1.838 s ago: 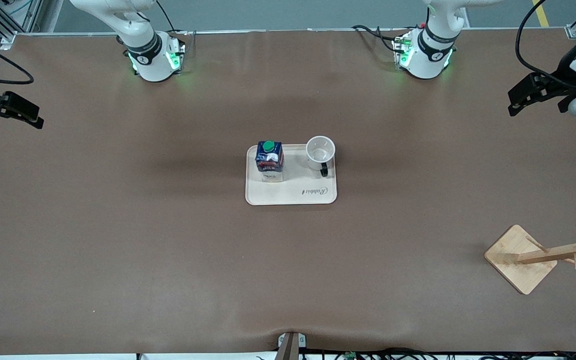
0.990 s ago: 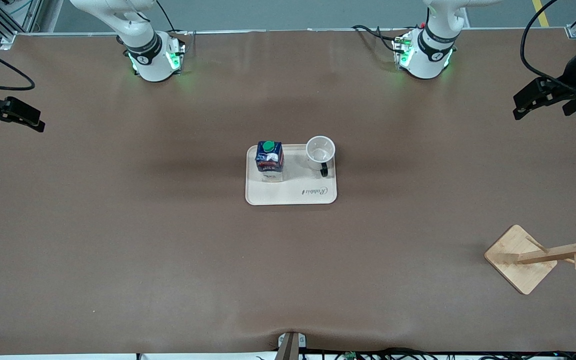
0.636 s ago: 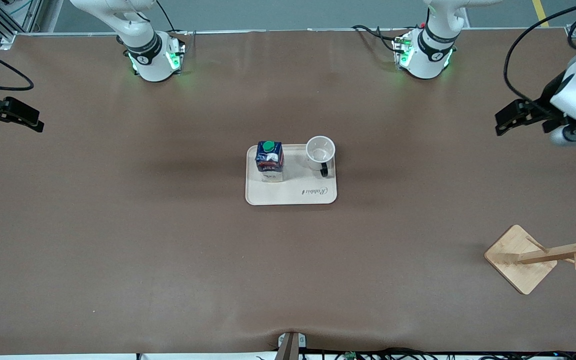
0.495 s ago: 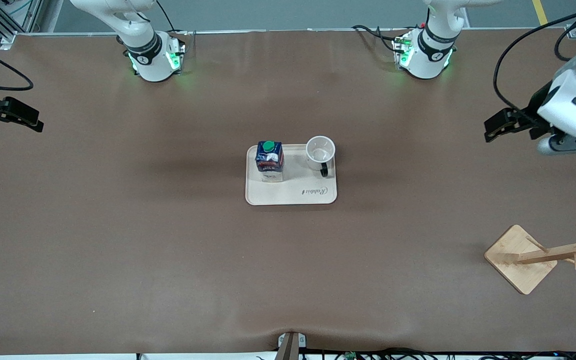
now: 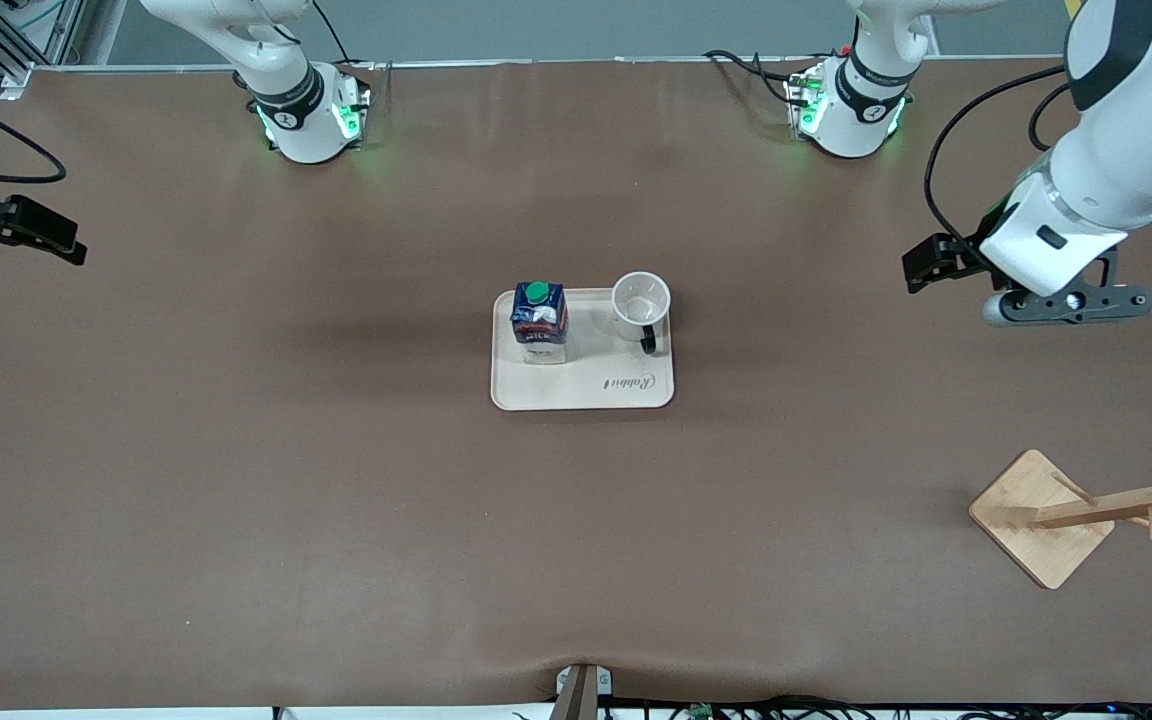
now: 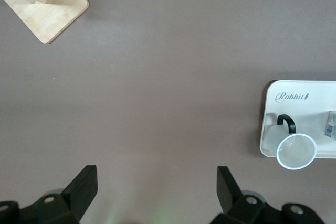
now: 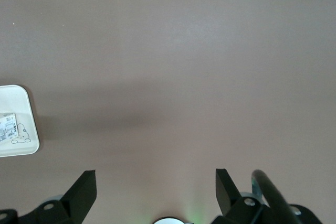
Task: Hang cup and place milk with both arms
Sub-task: 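Reach the left gripper toward the white mug's black handle on the tray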
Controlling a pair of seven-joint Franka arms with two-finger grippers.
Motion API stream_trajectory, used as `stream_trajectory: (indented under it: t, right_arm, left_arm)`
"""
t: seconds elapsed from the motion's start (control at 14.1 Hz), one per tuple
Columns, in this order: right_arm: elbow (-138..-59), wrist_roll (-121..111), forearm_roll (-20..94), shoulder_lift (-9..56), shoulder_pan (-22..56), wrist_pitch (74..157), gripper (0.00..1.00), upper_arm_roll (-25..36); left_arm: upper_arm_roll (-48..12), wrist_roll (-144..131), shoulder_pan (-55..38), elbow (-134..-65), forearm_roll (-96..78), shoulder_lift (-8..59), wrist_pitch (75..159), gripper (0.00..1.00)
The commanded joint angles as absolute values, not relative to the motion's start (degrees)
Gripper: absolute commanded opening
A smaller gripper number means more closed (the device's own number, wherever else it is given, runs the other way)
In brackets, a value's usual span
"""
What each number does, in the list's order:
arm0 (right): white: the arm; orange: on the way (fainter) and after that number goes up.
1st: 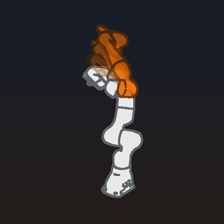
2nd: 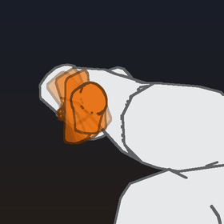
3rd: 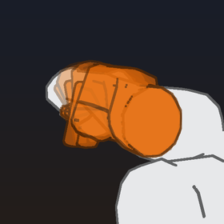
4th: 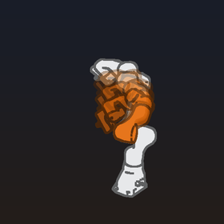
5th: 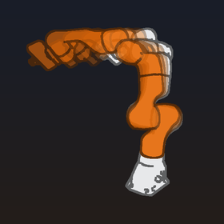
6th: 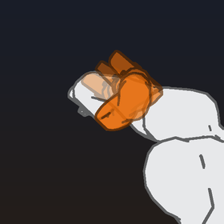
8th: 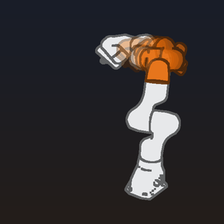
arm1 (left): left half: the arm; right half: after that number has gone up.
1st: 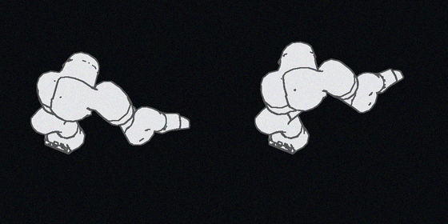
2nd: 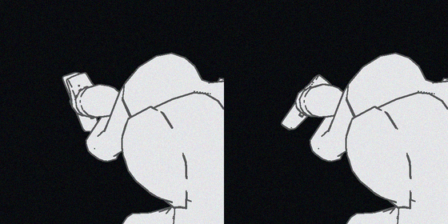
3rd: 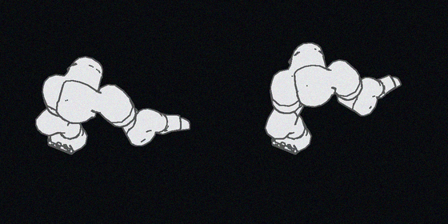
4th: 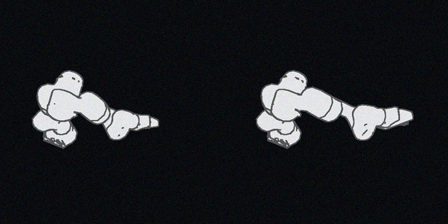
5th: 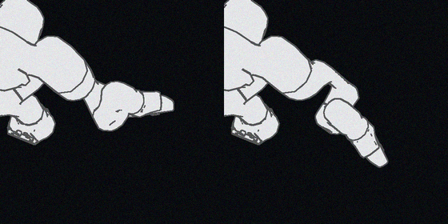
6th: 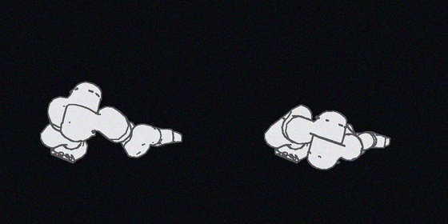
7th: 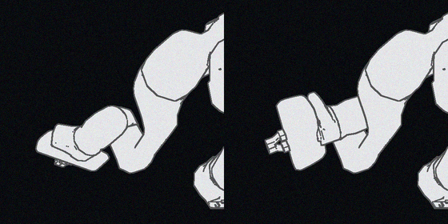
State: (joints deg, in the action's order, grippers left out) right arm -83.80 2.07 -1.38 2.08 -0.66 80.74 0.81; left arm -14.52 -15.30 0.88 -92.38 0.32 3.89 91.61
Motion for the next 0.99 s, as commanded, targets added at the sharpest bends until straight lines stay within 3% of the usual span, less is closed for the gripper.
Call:
stream_trajectory:
  t: [0.0,0.35,0.92]
  right_arm:
    - [-83.9,1.2,-1.4,1.8,-1.1,80.8,1.00,0.1]
    - [-84.0,1.3,-2.0,2.0,0.6,80.9,1.00,0.1]
    - [-83.9,0.9,-1.6,2.1,-0.6,80.3,1.00,0.3]
  left_arm:
    - [-17.1,-19.6,1.0,-94.8,1.7,4.3,95.4,1.00]
    - [-22.7,-30.0,1.1,-99.5,3.3,4.3,96.9,1.00]
    - [-30.6,-44.1,1.0,-107.9,3.3,4.4,107.6,1.00]
